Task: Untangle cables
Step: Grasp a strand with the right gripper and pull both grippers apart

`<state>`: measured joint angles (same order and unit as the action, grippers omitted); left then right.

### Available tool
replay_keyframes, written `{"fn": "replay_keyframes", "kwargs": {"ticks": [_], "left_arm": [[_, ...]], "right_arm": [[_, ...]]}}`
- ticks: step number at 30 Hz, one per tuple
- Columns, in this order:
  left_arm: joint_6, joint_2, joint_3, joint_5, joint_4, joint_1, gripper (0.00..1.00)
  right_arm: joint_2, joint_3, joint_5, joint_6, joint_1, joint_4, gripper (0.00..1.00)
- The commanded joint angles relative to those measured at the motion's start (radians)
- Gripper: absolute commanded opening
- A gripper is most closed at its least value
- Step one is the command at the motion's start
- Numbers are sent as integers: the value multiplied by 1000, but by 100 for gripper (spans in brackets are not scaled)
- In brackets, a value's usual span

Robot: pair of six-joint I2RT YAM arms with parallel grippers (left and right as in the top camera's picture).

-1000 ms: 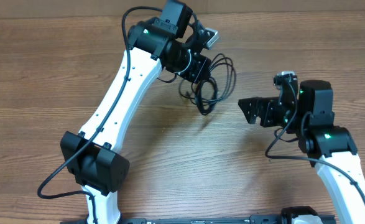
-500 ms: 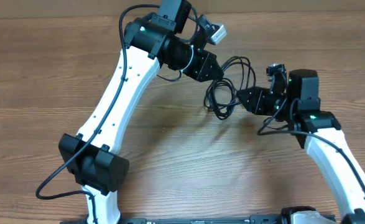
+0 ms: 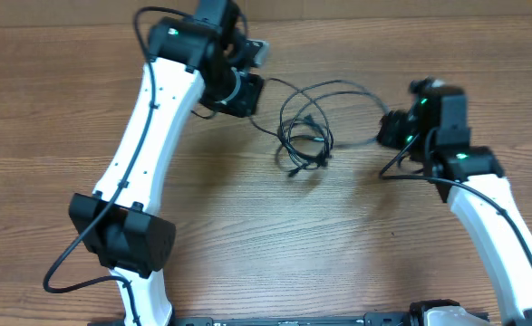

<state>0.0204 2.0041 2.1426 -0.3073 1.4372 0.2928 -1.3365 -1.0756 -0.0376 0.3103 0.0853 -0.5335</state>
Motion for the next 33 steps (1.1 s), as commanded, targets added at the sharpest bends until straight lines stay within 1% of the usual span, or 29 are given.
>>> {"fn": "replay_keyframes", "kwargs": {"ticks": [1, 4, 7, 9, 11, 13, 16, 19, 23, 26, 28, 33], "left_arm": [[29, -37, 33, 108, 4, -40, 4], [29, -37, 33, 107, 7, -53, 4], [29, -37, 33, 108, 8, -53, 4], [28, -37, 33, 112, 18, -53, 4], [29, -37, 33, 153, 31, -53, 4], [35, -37, 33, 255, 47, -55, 4], [116, -37, 33, 408, 66, -68, 4], [145, -37, 34, 419, 69, -90, 4], [169, -37, 60, 426, 75, -116, 4], [234, -37, 109, 502, 106, -140, 4], [269, -37, 158, 539, 138, -162, 4], [297, -42, 270, 494, 177, -208, 4]], "right_arm": [[94, -140, 149, -3, -8, -1, 4], [131, -195, 131, -3, -6, -23, 4], [159, -200, -12, -3, -7, -63, 4], [158, -200, -112, -3, -7, -132, 4], [147, -200, -124, -4, -7, -234, 4], [130, -200, -23, -3, -7, -331, 4], [89, -199, 187, -3, -7, -437, 4], [53, -199, 290, -2, -8, -470, 4], [10, -199, 426, 13, -8, -468, 4], [-7, -199, 581, 69, -8, -476, 4], [-7, -199, 654, 103, -9, -479, 7], [-6, -199, 676, 110, -12, -464, 12]]}}
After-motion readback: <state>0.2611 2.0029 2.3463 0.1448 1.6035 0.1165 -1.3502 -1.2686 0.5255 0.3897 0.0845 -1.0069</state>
